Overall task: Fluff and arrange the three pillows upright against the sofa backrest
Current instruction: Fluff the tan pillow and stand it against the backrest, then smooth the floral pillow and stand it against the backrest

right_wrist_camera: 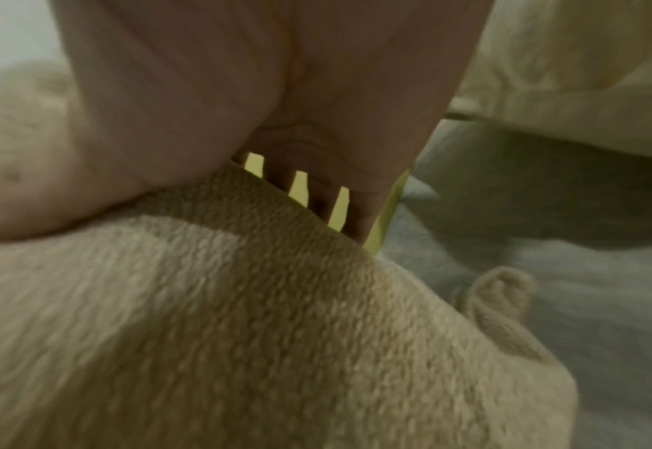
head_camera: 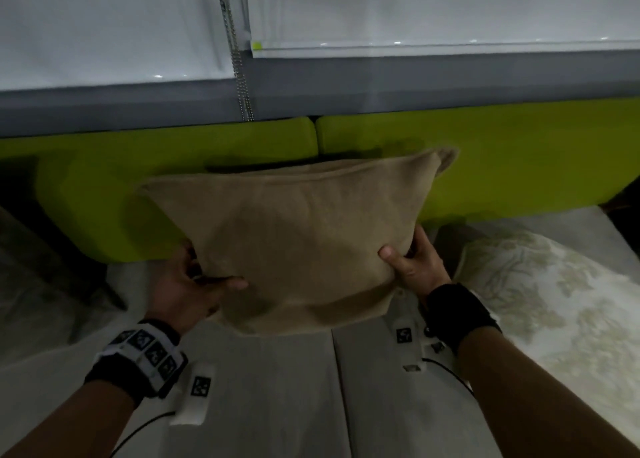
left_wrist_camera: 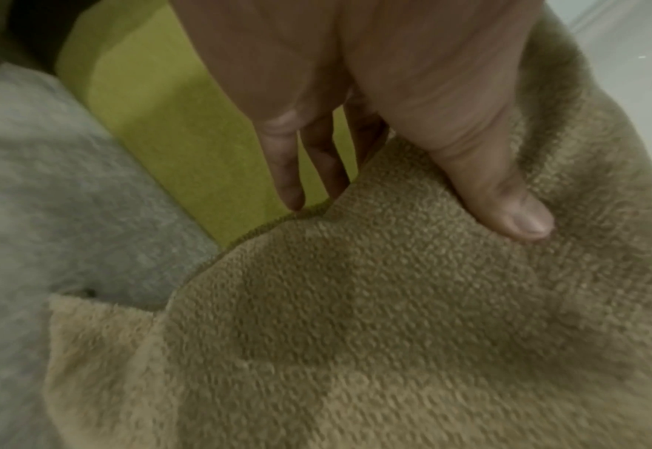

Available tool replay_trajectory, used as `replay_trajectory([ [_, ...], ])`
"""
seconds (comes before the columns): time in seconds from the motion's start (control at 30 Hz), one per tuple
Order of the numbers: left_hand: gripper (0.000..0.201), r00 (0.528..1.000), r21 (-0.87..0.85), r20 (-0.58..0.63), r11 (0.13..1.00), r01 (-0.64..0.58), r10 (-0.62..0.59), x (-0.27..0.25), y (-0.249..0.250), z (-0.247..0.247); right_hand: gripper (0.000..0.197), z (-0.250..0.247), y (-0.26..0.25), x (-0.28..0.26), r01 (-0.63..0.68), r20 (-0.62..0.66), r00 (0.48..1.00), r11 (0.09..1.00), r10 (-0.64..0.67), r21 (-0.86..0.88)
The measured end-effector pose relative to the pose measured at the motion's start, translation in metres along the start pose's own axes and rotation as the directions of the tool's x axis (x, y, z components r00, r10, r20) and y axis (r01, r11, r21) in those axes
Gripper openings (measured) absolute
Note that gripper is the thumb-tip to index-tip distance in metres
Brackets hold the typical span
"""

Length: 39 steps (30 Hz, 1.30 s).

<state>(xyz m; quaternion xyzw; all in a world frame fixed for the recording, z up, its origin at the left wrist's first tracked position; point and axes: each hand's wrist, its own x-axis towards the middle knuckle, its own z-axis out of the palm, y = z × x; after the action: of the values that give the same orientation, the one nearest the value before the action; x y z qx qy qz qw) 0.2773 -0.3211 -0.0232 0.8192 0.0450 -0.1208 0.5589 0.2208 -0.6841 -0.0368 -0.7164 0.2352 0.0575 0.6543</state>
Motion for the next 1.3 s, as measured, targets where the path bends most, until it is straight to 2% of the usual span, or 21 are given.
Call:
replay_trajectory([
  [0.1, 0.089, 0.998, 0.04, 0.025, 0.997, -0.066, 0.065, 0.013, 0.002, -0.009, 0.101, -0.001, -0.005, 0.005, 0.043, -0.008, 0.999, 0.999, -0.043, -0.002],
  [0.2, 0.095, 0.994, -0.039, 0.104, 0.999, -0.014, 0.018, 0.019, 0.004, -0.018, 0.093, 0.001, -0.008, 0.006, 0.016, 0.011, 1.0, 1.0, -0.015, -0.026],
  [0.23, 0.1, 0.993, -0.012, 0.115, 1.0, -0.004, 0.006, 0.022, 0.002, -0.019, 0.091, 0.002, -0.009, 0.005, 0.007, 0.018, 1.0, 0.998, -0.006, -0.056],
  [0.33, 0.102, 0.993, 0.086, 0.116, 0.996, 0.004, -0.014, 0.024, -0.006, -0.023, 0.097, 0.001, -0.009, 0.003, -0.022, 0.035, 0.999, 0.994, 0.026, -0.103],
  [0.4, 0.102, 0.984, 0.188, 0.17, 0.982, 0.013, -0.046, 0.018, -0.013, -0.028, 0.108, -0.005, -0.008, -0.002, -0.031, 0.031, 0.999, 0.988, 0.036, -0.149],
  [0.47, 0.088, 0.935, 0.451, 0.329, 0.892, -0.028, -0.136, 0.006, -0.017, -0.036, 0.121, -0.014, -0.006, -0.011, -0.03, 0.023, 0.999, 0.978, 0.035, -0.208],
  [0.53, 0.069, 0.808, 0.683, 0.467, 0.727, -0.071, -0.36, -0.01, -0.028, -0.042, 0.128, -0.024, 0.0, -0.028, -0.012, 0.018, 1.0, 0.965, 0.017, -0.262],
  [0.57, 0.068, 0.747, 0.746, 0.482, 0.661, -0.076, -0.458, -0.019, -0.032, -0.042, 0.128, -0.029, 0.003, -0.04, 0.005, 0.018, 1.0, 0.958, 0.0, -0.286],
  [0.6, 0.065, 0.714, 0.77, 0.482, 0.634, -0.069, -0.508, -0.026, -0.037, -0.04, 0.126, -0.034, 0.007, -0.053, 0.015, 0.009, 1.0, 0.951, -0.013, -0.309],
  [0.67, 0.049, 0.679, 0.726, 0.535, 0.685, -0.066, -0.502, -0.038, -0.042, -0.025, 0.115, -0.046, 0.016, -0.083, 0.021, -0.052, 0.998, 0.932, -0.043, -0.361],
  [0.73, 0.032, 0.66, 0.644, 0.609, 0.76, -0.087, -0.44, -0.051, -0.028, 0.007, 0.101, -0.063, 0.025, -0.114, 0.02, -0.142, 0.986, 0.91, -0.086, -0.414],
  [0.8, 0.039, 0.662, 0.559, 0.672, 0.814, -0.161, -0.331, -0.063, -0.002, 0.052, 0.076, -0.087, 0.037, -0.14, 0.016, -0.243, 0.961, 0.904, -0.132, -0.427],
  [0.87, 0.047, 0.636, 0.455, 0.741, 0.857, -0.241, -0.214, -0.072, 0.03, 0.106, 0.05, -0.119, 0.051, -0.163, 0.024, -0.386, 0.905, 0.926, -0.18, -0.376],
  [0.9, 0.036, 0.634, 0.403, 0.758, 0.873, -0.275, -0.15, -0.076, 0.046, 0.135, 0.045, -0.139, 0.056, -0.172, 0.021, -0.46, 0.868, 0.938, -0.188, -0.345],
  [0.97, 0.019, 0.689, 0.333, 0.725, 0.888, -0.316, -0.027, -0.078, 0.075, 0.194, 0.04, -0.184, 0.066, -0.187, -0.054, -0.591, 0.79, 0.94, -0.166, -0.336],
  [1.03, 0.033, 0.753, 0.319, 0.656, 0.885, -0.339, 0.052, -0.076, 0.098, 0.253, 0.042, -0.234, 0.078, -0.196, -0.191, -0.698, 0.708, 0.922, -0.109, -0.338],
  [1.1, 0.056, 0.808, 0.368, 0.589, 0.88, -0.3, 0.029, -0.074, 0.114, 0.307, 0.05, -0.28, 0.094, -0.201, -0.306, -0.775, 0.631, 0.912, -0.022, -0.274],
  [1.13, 0.068, 0.831, 0.4, 0.555, 0.884, -0.241, -0.025, -0.072, 0.116, 0.329, 0.054, -0.299, 0.1, -0.202, -0.339, -0.796, 0.605, 0.916, 0.035, -0.217],
  [1.2, 0.092, 0.85, 0.473, 0.5, 0.874, -0.11, -0.163, -0.073, 0.121, 0.364, 0.059, -0.327, 0.116, -0.201, -0.413, -0.785, 0.591, 0.905, 0.183, -0.101],
  [1.23, 0.101, 0.847, 0.503, 0.484, 0.862, -0.061, -0.222, -0.076, 0.119, 0.377, 0.064, -0.335, 0.126, -0.199, -0.469, -0.743, 0.607, 0.882, 0.282, -0.049],
  [1.3, 0.113, 0.826, 0.501, 0.454, 0.862, 0.074, -0.335, -0.082, 0.107, 0.395, 0.077, -0.342, 0.143, -0.192, -0.568, -0.567, 0.664, 0.822, 0.487, 0.042],
])
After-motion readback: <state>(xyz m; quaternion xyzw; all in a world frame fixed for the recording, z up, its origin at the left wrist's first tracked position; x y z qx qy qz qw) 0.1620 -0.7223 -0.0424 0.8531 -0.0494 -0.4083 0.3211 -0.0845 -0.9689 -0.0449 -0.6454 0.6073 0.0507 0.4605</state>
